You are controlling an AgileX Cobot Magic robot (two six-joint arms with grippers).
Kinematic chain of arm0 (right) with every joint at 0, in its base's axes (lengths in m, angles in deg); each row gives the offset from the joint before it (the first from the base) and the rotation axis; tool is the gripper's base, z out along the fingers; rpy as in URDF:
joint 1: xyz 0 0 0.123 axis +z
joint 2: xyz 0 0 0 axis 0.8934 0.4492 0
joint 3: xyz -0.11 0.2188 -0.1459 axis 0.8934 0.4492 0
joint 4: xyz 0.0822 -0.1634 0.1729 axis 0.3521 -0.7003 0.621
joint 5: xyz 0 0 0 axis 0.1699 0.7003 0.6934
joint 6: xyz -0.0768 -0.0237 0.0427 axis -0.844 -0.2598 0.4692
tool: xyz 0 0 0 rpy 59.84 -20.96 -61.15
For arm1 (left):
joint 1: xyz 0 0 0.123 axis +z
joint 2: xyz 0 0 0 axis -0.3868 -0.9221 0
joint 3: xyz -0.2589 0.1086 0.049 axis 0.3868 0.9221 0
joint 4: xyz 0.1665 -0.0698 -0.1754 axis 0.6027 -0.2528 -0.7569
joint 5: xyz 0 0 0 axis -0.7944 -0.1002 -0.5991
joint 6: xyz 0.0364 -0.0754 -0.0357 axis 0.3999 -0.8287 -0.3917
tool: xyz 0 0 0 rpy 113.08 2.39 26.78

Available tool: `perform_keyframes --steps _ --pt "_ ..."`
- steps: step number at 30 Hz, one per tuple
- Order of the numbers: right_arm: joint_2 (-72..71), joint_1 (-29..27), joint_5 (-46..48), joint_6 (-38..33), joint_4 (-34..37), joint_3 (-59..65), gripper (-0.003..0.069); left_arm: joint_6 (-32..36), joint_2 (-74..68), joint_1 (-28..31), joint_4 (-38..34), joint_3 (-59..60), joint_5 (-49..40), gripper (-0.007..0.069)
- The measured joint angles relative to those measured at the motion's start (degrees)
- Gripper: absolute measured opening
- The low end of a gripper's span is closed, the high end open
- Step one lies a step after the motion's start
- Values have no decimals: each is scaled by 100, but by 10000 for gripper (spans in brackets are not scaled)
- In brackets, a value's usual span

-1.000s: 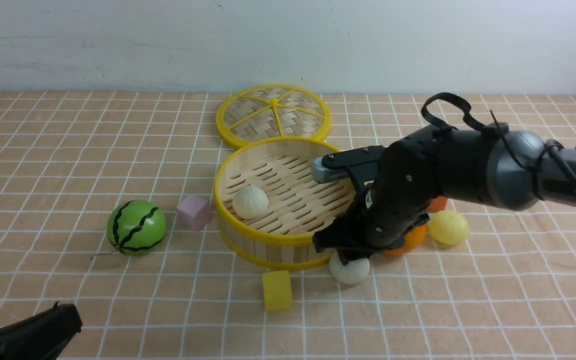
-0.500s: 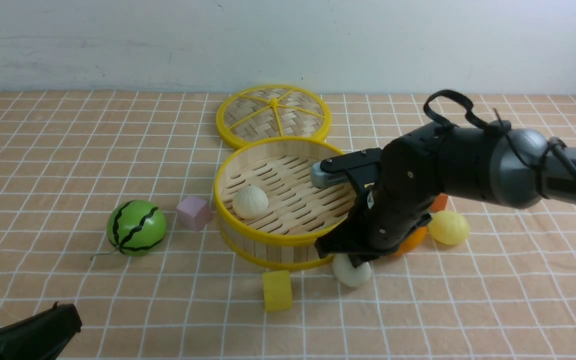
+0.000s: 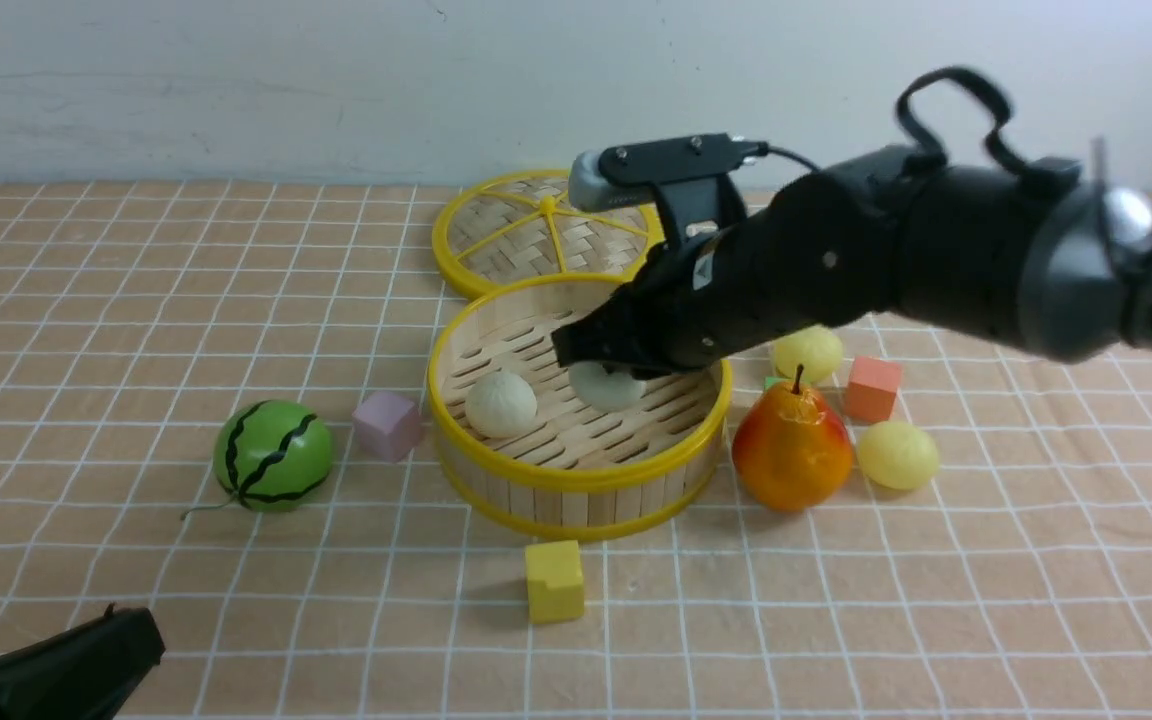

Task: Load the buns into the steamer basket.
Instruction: Use the right arm to put the steamed stuffed bun into the steamer, then use the right arm to grab a steamed stuffed bun

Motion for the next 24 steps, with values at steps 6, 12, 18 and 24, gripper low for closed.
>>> perform_keyframes --steps 6,12,18,24 --pt "382 -80 -68 0 0 11 320 0 0 0 0 0 0 34" --pt "-123 -86 312 0 -8 1 539 0 0 0 0 0 0 39" --pt "-1328 -566 2202 56 -631 -60 555 0 0 0 0 0 0 42" --pt "-1441 -1568 3661 487 -1195 74 429 0 0 0 0 0 0 44"
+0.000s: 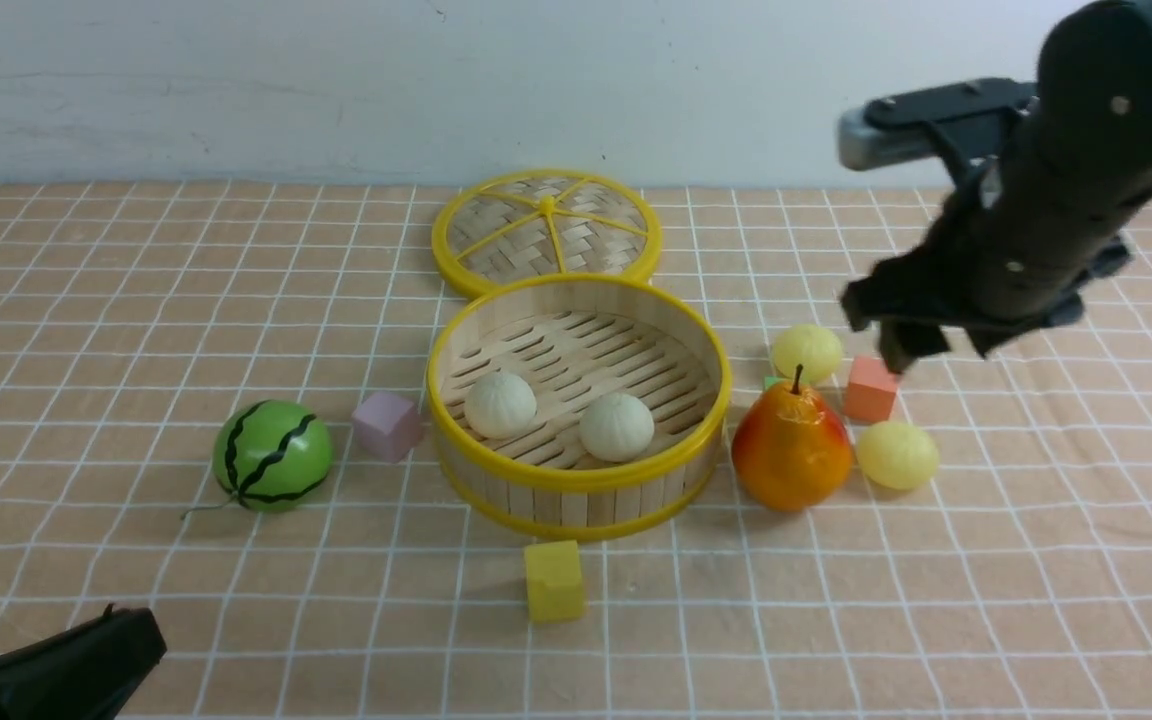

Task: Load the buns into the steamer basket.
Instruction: Use the right arm to grab a steamed stuffed bun

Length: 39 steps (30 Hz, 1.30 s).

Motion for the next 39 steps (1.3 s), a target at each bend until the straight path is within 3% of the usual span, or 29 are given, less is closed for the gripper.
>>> perform_keyframes --steps 5,14,28,33,35,39 --pt "192 -349 -585 -16 375 477 353 0 0 0 0 0 0 47" --pt "953 -401 -2050 -33 564 682 342 5 0 0 0 0 0 56" --pt "1521 -622 -2609 -33 612 682 311 5 0 0 0 0 0 57" --pt "1537 -622 -2662 -184 617 682 153 11 0 0 0 0 0 64" --pt "1532 -622 -2656 -347 617 682 50 11 0 0 0 0 0 68" --pt "1338 -622 -2458 -508 644 682 4 13 0 0 0 0 0 71"
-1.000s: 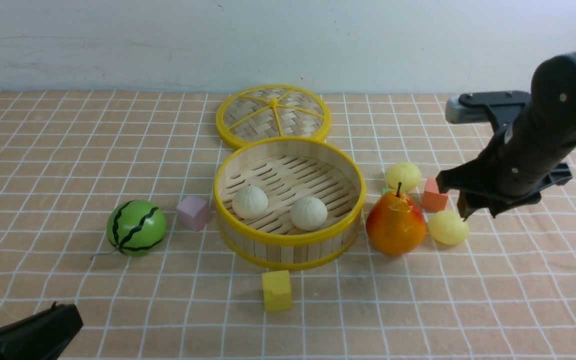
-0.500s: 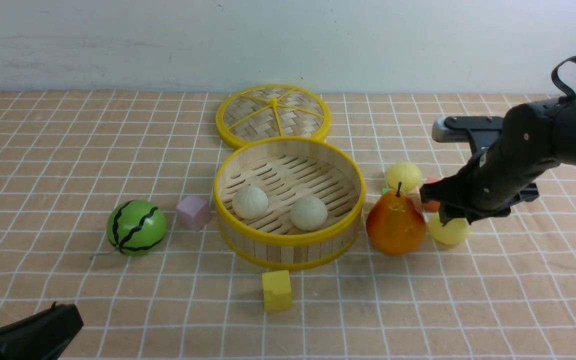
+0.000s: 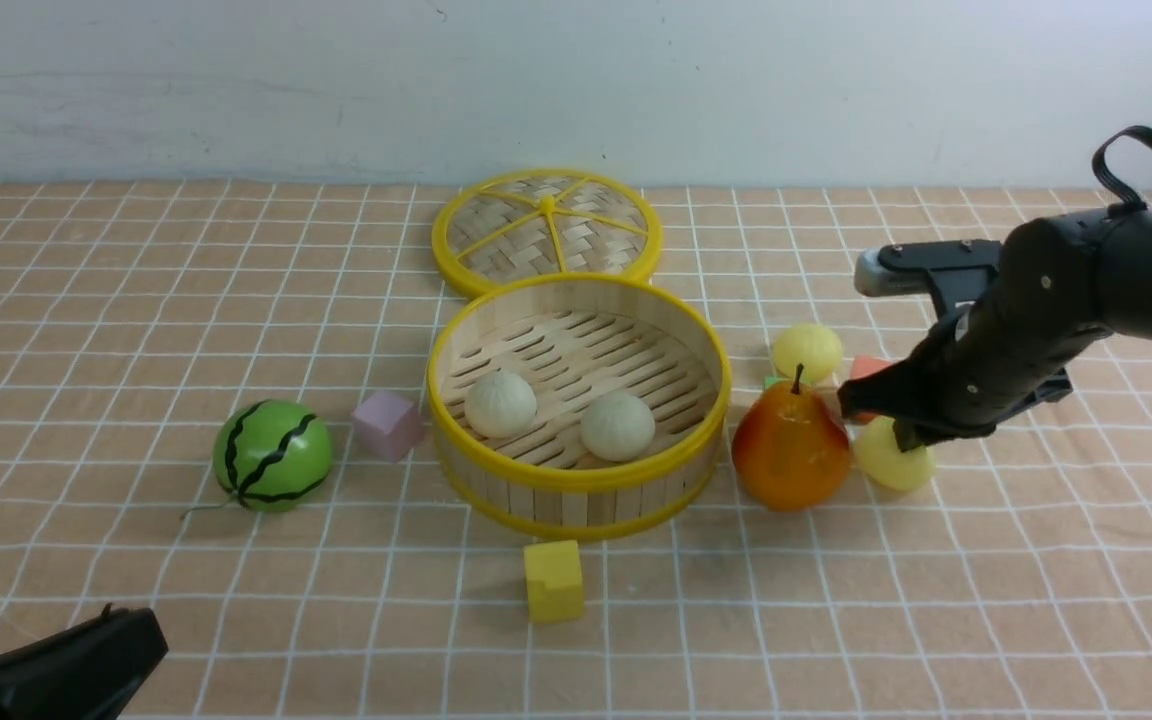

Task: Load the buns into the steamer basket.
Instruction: Use the right arm to put the steamed stuffed bun into the steamer

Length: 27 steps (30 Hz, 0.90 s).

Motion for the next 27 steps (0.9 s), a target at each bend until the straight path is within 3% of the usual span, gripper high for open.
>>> perform_keyframes --steps 5,9,12,19,24,27 --pt "-682 98 181 -101 205 -27 4 5 0 0 0 0 0 74" --pt "-1106 520 -98 -684 894 -428 4 5 0 0 0 0 0 78" --pt "-889 878 -308 -1125 1547 -838 8 5 0 0 0 0 0 82" --pt "206 1083 -585 -1331 2234 -1391 28 5 0 0 -4 0 0 89" --pt "840 1083 -748 -1331 2693 -1630 98 5 0 0 -4 0 0 92" --pt "1058 1083 -973 -1331 2778 -1673 232 5 0 0 -4 0 0 92"
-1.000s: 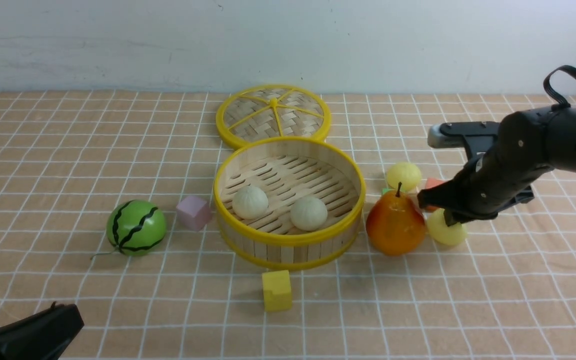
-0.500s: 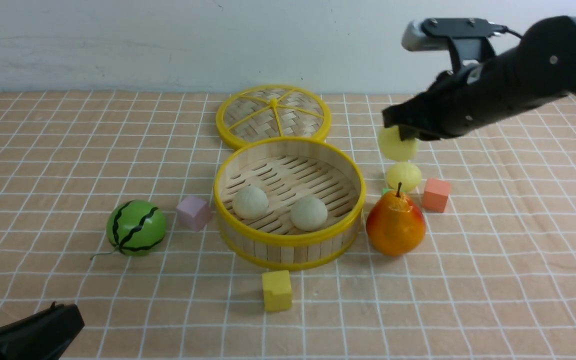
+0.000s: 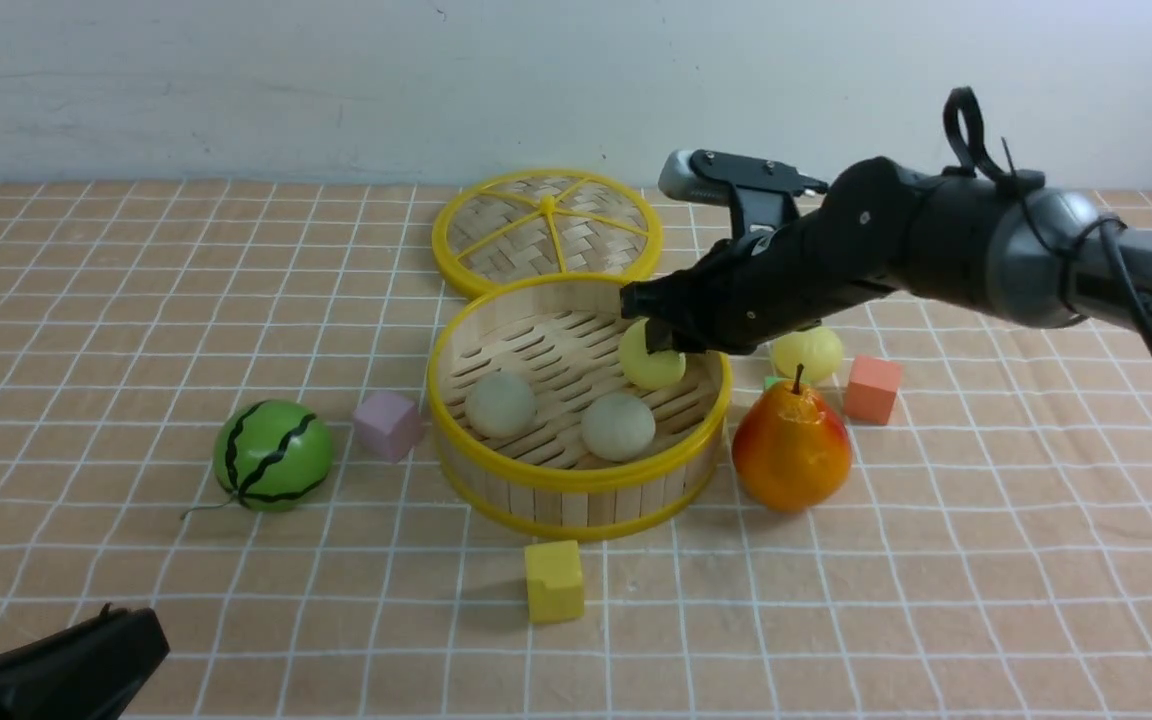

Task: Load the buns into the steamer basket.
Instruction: Use the right arm to put the steamed stuffed bun into the steamer, then use the right arm to grab a steamed stuffed bun

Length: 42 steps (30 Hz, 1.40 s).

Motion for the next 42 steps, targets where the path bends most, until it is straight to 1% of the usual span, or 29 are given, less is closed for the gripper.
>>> perform_keyframes --steps 2,5,7,8,11,12,13,15,16,17,18,19,21,22,23,24,27,29,38,42 --pt "46 0 -21 0 -20 -5 293 0 0 0 0 0 0 94" --pt "44 0 37 0 -44 -7 417 0 0 0 0 0 0 100" --pt "-49 0 213 0 -61 -7 481 0 0 0 0 0 0 104" --pt "-138 -6 337 0 -88 -7 505 0 0 0 0 0 0 105" --pt "-414 -56 656 -4 -306 -7 533 0 0 0 0 0 0 109" --pt "-639 -153 850 3 -619 -7 538 0 0 0 0 0 0 110" --pt "-743 -202 934 34 -735 -14 536 0 0 0 0 0 0 110" --pt "-934 -444 1133 336 -1150 -55 513 0 0 0 0 0 0 113" --pt "-934 -469 1133 374 -1189 -54 510 0 0 0 0 0 0 113" --pt "-958 -691 1309 718 -1485 -69 471 0 0 0 0 0 0 115" --pt "-925 -781 1368 861 -1599 -69 445 0 0 0 0 0 0 116" --pt "-916 -803 1379 861 -1618 -69 445 0 0 0 0 0 0 116" --pt "-709 -1011 1372 1064 -1757 -69 371 0 0 0 0 0 0 120" --pt "-615 -1040 1263 1063 -1763 -63 349 0 0 0 0 0 0 121" --pt "-595 -1043 1235 1063 -1763 -63 345 0 0 0 0 0 0 121" --pt "-442 -1045 965 1044 -1763 -63 321 0 0 0 0 0 0 122" --pt "-172 -1035 619 944 -1752 -156 304 0 0 0 0 0 0 125" --pt "24 -1035 552 920 -1751 -333 302 0 0 0 0 0 0 127" --pt "810 -1035 500 907 -1785 -1041 300 0 0 0 0 0 0 130" --pt "998 -1035 448 902 -1907 -1167 280 0 0 0 0 0 0 131"
